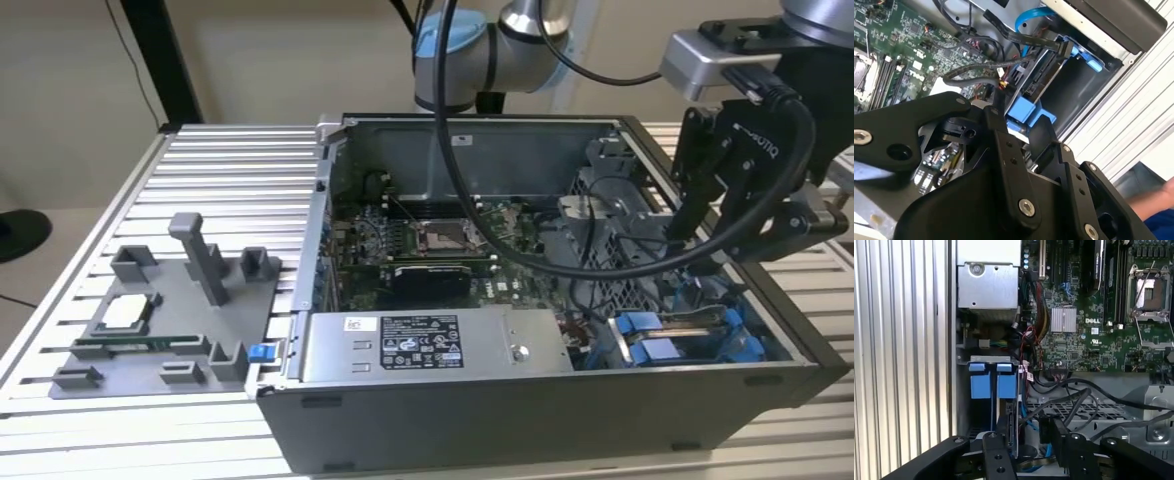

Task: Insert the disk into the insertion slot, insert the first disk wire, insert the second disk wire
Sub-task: 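Insert the disk into the insertion slot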

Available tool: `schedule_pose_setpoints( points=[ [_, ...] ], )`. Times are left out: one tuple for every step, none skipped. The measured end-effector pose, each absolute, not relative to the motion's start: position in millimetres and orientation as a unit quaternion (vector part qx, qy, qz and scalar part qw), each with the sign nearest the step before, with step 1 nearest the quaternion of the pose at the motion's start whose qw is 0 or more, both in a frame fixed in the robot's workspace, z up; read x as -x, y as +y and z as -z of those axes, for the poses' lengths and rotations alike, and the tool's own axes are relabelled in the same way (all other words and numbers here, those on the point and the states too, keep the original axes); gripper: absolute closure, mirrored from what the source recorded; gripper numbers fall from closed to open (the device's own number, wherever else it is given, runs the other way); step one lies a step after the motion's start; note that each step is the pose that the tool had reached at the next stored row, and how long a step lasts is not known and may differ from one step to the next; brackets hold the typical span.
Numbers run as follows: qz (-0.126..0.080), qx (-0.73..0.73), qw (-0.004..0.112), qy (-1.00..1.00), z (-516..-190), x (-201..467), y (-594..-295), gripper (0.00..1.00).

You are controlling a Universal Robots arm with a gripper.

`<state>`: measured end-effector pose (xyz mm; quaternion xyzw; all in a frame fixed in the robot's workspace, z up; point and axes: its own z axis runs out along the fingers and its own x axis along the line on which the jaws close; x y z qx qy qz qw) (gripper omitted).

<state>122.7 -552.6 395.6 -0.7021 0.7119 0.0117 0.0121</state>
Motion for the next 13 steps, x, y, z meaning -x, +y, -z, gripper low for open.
schedule_pose_setpoints(
  points=[
    [-0.012,0.702,0.012,0.712,-395.3,-122.8,-552.3,0.0],
    [-0.011,0.702,0.013,0.712,-394.9,-122.9,-551.9,0.0],
    [-0.011,0.702,0.013,0.712,-394.5,-123.0,-551.5,0.0],
    [-0.011,0.702,0.013,0.712,-394.0,-123.0,-551.2,0.0],
    [-0.011,0.702,0.014,0.712,-393.6,-123.0,-550.9,0.0],
    [-0.01,0.702,0.014,0.712,-393.2,-122.9,-550.6,0.0],
    [-0.01,0.702,0.014,0.712,-392.8,-122.9,-550.4,0.0],
    [-0.01,0.702,0.014,0.712,-392.5,-123.0,-550.2,0.0],
    [-0.01,0.702,0.014,0.712,-392.2,-123.0,-550.1,0.0],
    [-0.01,0.702,0.014,0.712,-392.1,-122.9,-550.1,0.0],
    [-0.01,0.702,0.014,0.712,-392.0,-122.9,-550.0,0.0],
    [-0.01,0.702,0.014,0.712,-391.8,-122.9,-550.0,0.0],
    [-0.01,0.702,0.015,0.712,-391.7,-122.9,-549.9,0.0]
  ],
)
